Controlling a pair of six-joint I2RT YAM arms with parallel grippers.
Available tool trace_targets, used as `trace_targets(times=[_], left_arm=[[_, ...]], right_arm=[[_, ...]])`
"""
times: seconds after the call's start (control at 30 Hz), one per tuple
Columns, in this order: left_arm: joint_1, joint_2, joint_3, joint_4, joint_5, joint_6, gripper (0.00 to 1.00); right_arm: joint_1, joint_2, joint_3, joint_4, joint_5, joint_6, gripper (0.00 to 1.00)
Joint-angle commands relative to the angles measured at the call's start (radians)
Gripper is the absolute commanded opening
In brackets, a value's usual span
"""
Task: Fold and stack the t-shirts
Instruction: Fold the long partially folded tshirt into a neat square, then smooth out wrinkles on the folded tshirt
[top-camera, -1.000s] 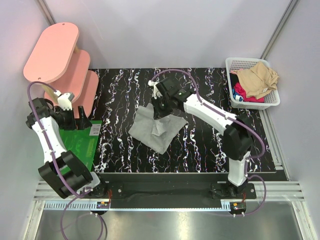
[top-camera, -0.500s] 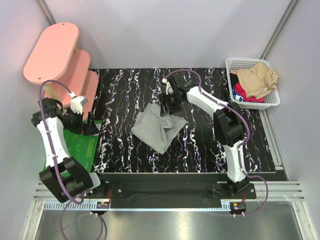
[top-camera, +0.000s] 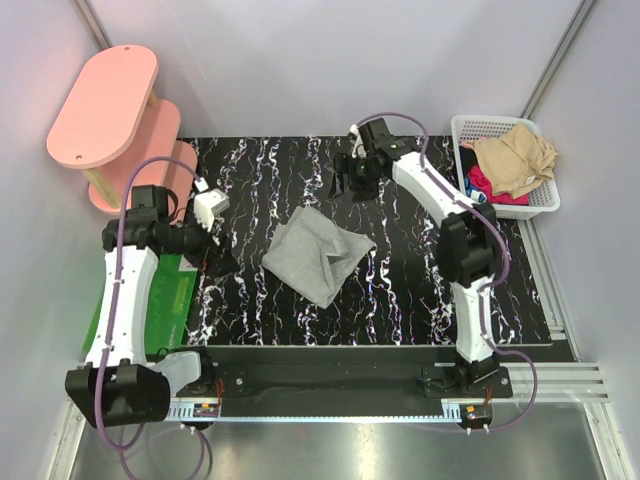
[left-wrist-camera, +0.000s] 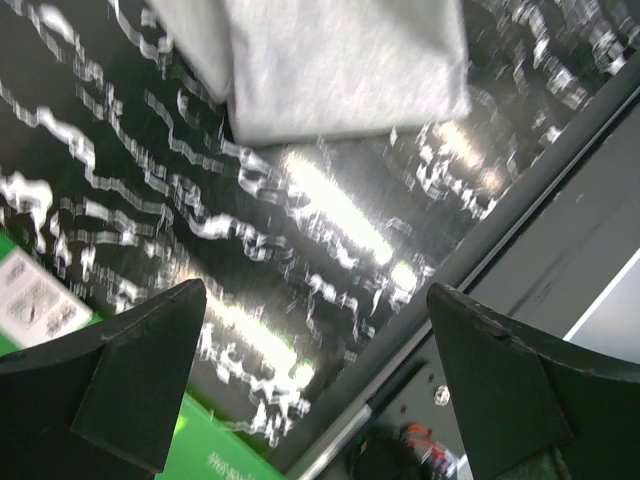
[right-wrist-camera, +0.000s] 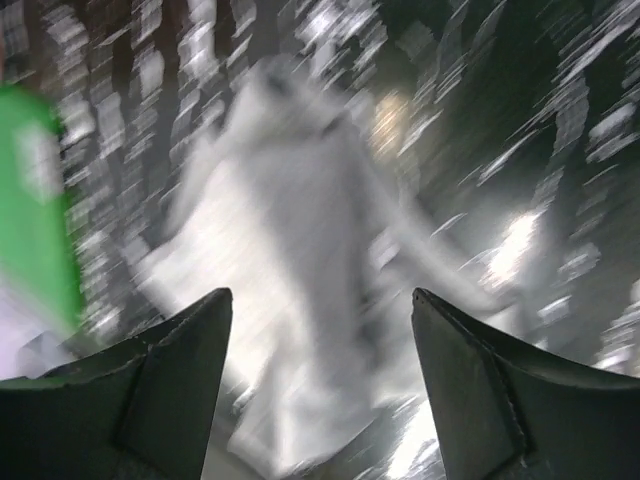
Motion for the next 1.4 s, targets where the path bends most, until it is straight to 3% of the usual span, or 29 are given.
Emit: trace_targets(times=[0.0, 0.1, 0.2, 0.53, 0.87, 1.37], left_arm=[[-0.038, 0.016, 0.000, 0.184, 0.098, -0.156, 0.99], [-0.038, 0.045, -0.009, 0.213, 0.100, -0.191, 0.99], [-0.038, 0.061, -0.047, 0.229, 0.089, -0.190, 0.99], [-0.080, 0.056, -0.080, 0.229, 0.008, -0.177, 0.99], [-0.142, 0.058, -0.043, 0.227, -0.012, -0.200, 0.99], [-0.294, 0.159, -0.021, 0.250, -0.004, -0.202, 0.99]], right_arm=[[0.046, -0.244, -0.200, 0.173, -0.359, 0.224, 0.79], [0.119, -0.385, -0.390, 0.256, -0.367, 0.269, 0.81], [0.189, -0.425, -0.446, 0.264, -0.331, 0.252, 0.82], [0.187, -0.370, -0.602, 0.321, -0.360, 0.272, 0.81], [0.017, -0.283, -0.628, 0.309, -0.389, 0.220, 0.81], [-0.041, -0.005, -0.452, 0.289, -0.448, 0.197, 0.80]])
